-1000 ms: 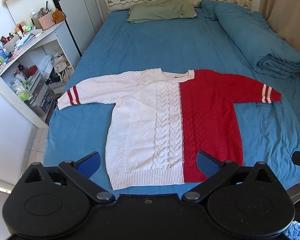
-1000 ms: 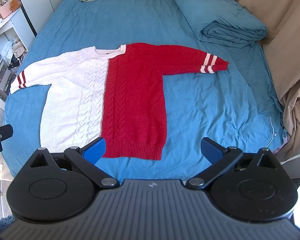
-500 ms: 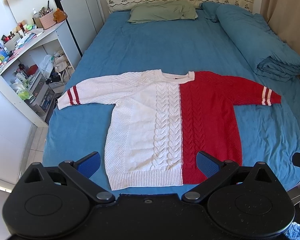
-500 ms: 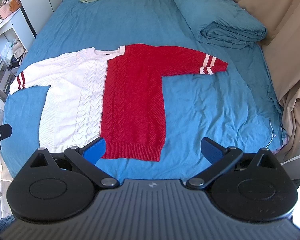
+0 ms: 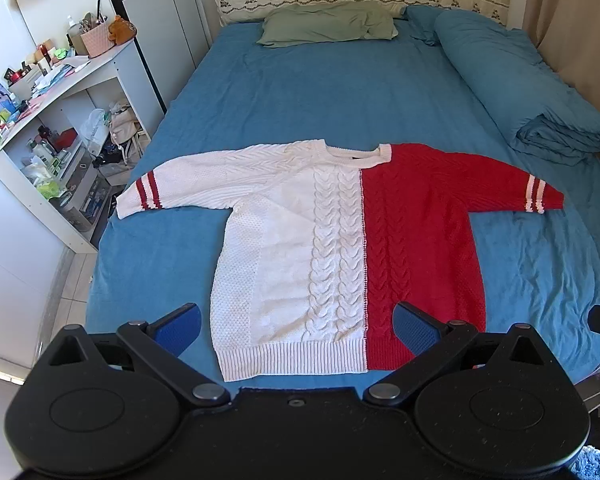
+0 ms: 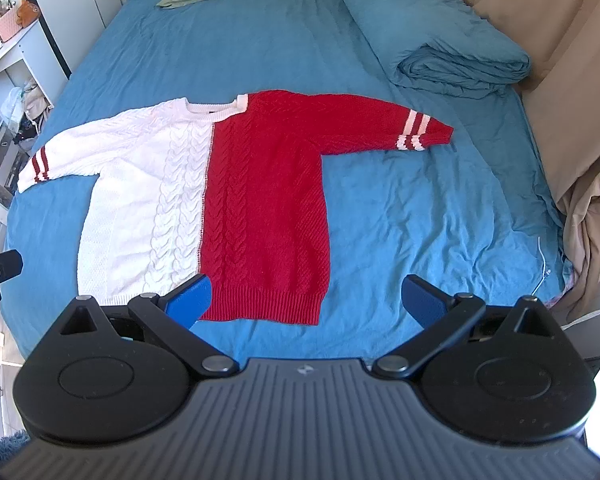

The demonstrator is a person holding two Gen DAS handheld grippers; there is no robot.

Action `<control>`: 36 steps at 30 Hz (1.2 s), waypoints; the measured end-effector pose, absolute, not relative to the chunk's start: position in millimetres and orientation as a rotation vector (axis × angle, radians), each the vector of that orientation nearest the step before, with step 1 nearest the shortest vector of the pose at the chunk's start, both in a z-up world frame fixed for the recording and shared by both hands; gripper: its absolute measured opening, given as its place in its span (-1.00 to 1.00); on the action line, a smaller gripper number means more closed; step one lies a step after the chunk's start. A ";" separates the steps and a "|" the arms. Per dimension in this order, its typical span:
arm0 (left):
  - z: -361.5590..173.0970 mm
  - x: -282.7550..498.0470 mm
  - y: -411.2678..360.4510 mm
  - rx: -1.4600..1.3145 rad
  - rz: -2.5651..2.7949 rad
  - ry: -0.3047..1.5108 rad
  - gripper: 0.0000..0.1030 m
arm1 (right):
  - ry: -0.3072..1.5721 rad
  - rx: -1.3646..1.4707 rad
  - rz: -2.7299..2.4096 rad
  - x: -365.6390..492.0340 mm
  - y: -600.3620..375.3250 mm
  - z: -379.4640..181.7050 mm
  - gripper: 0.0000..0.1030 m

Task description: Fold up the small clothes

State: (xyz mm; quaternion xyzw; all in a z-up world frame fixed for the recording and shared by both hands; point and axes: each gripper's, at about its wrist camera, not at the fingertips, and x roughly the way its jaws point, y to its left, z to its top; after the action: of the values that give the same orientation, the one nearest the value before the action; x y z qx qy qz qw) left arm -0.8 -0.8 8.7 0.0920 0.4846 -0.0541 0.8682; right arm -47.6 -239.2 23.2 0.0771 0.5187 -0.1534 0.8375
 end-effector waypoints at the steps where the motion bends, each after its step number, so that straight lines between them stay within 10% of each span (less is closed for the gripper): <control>1: 8.7 -0.7 -0.7 0.193 -0.114 1.014 1.00 | 1.097 0.162 -0.325 -49.1 -237.7 21.9 1.00; 24: 7.2 71.0 -20.8 0.204 -0.215 1.020 1.00 | 1.072 0.218 -0.357 -12.0 -274.1 23.5 1.00; 36: -87.5 226.0 -137.1 0.179 -0.220 0.980 1.00 | 0.998 0.364 -0.532 85.9 -435.9 -78.6 1.00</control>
State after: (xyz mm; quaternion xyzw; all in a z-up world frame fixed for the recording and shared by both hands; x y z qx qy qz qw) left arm 226.0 -137.1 -87.5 0.0859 0.4690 -0.1053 0.8727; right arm 85.9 -435.9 -78.6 0.1713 0.4701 -0.2505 0.8288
